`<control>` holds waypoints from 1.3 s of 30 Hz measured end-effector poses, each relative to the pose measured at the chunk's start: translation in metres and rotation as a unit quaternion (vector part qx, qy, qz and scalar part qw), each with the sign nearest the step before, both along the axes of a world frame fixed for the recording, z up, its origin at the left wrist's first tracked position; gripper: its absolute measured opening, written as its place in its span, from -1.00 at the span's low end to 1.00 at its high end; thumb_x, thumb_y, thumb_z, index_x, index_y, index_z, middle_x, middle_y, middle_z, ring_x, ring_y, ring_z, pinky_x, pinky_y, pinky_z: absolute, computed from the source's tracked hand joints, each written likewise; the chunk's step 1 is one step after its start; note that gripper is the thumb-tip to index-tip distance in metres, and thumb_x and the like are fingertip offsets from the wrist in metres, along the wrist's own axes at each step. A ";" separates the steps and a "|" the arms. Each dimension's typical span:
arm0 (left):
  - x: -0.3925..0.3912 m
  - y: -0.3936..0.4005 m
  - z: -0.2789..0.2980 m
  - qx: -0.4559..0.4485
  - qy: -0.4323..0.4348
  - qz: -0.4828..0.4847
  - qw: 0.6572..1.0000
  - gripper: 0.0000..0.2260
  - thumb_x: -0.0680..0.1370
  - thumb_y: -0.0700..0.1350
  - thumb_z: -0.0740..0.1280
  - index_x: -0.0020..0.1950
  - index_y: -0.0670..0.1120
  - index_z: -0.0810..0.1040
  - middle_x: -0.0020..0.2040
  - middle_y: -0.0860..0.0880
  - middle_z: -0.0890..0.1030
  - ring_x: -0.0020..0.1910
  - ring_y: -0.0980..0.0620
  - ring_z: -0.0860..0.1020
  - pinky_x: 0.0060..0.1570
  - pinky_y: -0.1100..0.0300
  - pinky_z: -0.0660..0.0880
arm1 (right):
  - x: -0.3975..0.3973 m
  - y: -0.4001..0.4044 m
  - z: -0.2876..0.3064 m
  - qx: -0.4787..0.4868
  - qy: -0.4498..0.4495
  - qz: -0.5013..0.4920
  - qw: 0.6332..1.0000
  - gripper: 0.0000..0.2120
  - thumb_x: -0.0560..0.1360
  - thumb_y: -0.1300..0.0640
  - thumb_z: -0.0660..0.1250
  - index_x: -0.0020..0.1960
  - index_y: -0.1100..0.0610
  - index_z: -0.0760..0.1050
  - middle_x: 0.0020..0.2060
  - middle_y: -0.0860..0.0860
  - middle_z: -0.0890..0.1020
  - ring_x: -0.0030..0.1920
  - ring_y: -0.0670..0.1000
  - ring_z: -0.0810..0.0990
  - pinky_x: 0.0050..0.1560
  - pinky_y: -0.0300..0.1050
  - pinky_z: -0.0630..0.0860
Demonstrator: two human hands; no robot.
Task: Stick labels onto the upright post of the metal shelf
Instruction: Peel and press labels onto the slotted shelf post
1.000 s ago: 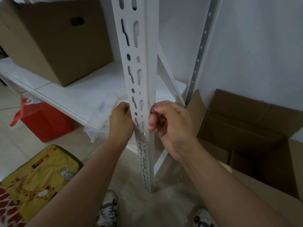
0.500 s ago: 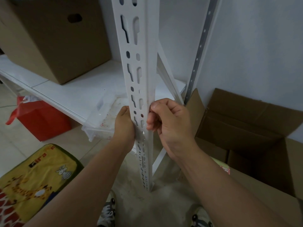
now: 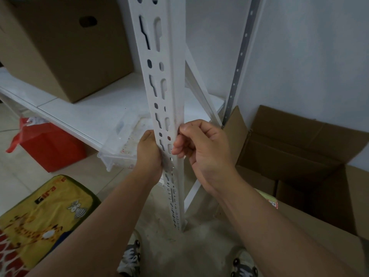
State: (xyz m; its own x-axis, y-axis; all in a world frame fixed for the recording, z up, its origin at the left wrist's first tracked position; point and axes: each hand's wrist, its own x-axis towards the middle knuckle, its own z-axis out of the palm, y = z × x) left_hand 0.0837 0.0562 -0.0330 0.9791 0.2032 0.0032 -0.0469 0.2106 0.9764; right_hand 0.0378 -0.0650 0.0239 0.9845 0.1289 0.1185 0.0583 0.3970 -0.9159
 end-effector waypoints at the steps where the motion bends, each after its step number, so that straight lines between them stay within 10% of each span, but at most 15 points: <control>1: -0.001 0.000 0.001 -0.001 0.005 0.006 1.000 -0.81 0.38 -0.10 0.17 -0.39 -0.09 0.49 -0.52 0.01 0.47 -0.51 0.04 0.42 -0.41 0.21 0.39 | -0.001 -0.001 0.000 0.028 0.009 0.010 1.000 -0.81 0.54 0.32 0.25 -0.23 0.25 0.53 -0.42 0.12 0.59 -0.42 0.04 0.56 -0.37 -0.18 0.50; 6: -0.002 -0.001 0.005 -0.018 0.020 0.028 0.999 -0.76 0.54 -0.20 0.18 -0.29 -0.12 0.54 -0.43 0.00 0.56 -0.40 0.04 0.51 -0.28 0.19 0.46 | -0.003 -0.001 0.002 0.089 0.029 0.024 0.995 -0.80 0.56 0.33 0.18 -0.16 0.28 0.55 -0.41 0.15 0.60 -0.40 0.08 0.59 -0.36 -0.18 0.55; 19: -0.007 -0.008 0.014 -0.014 0.084 0.038 0.996 -0.67 0.58 -0.17 0.05 -0.35 -0.11 0.43 -0.58 0.06 0.45 -0.59 0.13 0.41 -0.34 0.17 0.35 | -0.001 0.002 0.013 -0.104 -0.026 -0.060 0.992 -0.84 0.51 0.33 0.28 -0.24 0.25 0.53 -0.49 0.04 0.60 -0.49 0.00 0.56 -0.43 -0.21 0.54; 27: -0.011 -0.006 0.019 0.058 0.101 0.160 0.980 -0.80 0.60 -0.14 0.10 0.06 -0.17 0.47 -0.08 -0.14 0.56 -0.12 0.00 0.53 -0.10 0.17 0.47 | -0.002 -0.021 0.009 0.002 0.018 -0.004 1.000 -0.79 0.52 0.36 0.21 -0.26 0.24 0.51 -0.45 0.12 0.56 -0.46 0.02 0.53 -0.44 -0.21 0.48; 32: -0.041 -0.021 0.042 0.153 -0.188 0.251 0.937 -0.84 0.60 -0.30 0.14 0.10 -0.06 0.32 -0.21 0.08 0.34 -0.27 0.27 0.40 -0.23 0.45 0.37 | -0.009 -0.036 0.005 0.014 0.020 0.050 0.998 -0.90 0.47 0.29 0.30 -0.22 0.21 0.52 -0.42 0.11 0.54 -0.43 0.02 0.51 -0.42 -0.20 0.46; 39: -0.071 -0.037 0.045 0.352 -0.397 0.134 0.837 -0.87 0.56 -0.22 0.22 0.08 -0.19 0.46 -0.16 -0.09 0.50 -0.22 0.03 0.48 -0.21 0.24 0.45 | -0.012 -0.046 0.001 0.042 0.005 0.122 0.992 -0.94 0.44 0.19 0.32 -0.17 0.18 0.52 -0.42 0.07 0.51 -0.43 -0.02 0.48 -0.40 -0.21 0.46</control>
State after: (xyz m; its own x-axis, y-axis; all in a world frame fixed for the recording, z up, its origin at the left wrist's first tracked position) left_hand 0.0125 0.0193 0.0124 0.5315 0.0905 0.8422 -0.6928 -0.5256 0.4938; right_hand 0.0261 -0.1114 0.0247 0.9266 0.3535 0.1285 -0.0585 0.4730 -0.8791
